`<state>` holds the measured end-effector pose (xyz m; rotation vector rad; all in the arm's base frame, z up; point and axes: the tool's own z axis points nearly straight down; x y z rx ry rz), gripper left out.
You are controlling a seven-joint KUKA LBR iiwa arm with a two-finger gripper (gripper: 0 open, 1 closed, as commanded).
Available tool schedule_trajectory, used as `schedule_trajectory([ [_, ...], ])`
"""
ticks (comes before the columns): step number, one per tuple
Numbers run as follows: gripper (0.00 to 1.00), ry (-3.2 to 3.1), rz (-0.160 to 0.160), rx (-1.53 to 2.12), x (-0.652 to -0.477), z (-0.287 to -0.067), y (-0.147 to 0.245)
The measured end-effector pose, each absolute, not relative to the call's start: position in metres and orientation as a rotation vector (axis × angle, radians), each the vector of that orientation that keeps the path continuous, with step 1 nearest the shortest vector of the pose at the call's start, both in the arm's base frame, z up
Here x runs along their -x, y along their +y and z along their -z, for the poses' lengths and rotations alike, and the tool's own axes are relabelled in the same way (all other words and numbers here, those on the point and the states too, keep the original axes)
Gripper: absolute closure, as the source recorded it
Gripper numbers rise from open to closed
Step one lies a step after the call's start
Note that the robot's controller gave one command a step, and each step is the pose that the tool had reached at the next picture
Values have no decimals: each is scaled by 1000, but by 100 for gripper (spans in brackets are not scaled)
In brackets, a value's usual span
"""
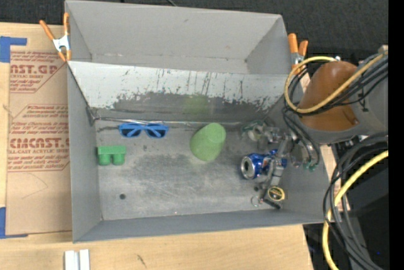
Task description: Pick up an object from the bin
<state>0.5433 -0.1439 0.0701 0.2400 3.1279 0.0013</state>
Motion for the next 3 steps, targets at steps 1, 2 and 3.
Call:
schedule_trajectory([
  [1, 100, 3130, -1, -235, -542, -71, -143],
  [2, 100, 3122, 1, -244, -533, -205, -121],
  [3, 0, 3129, 0, -245, -532, -200, -121],
])
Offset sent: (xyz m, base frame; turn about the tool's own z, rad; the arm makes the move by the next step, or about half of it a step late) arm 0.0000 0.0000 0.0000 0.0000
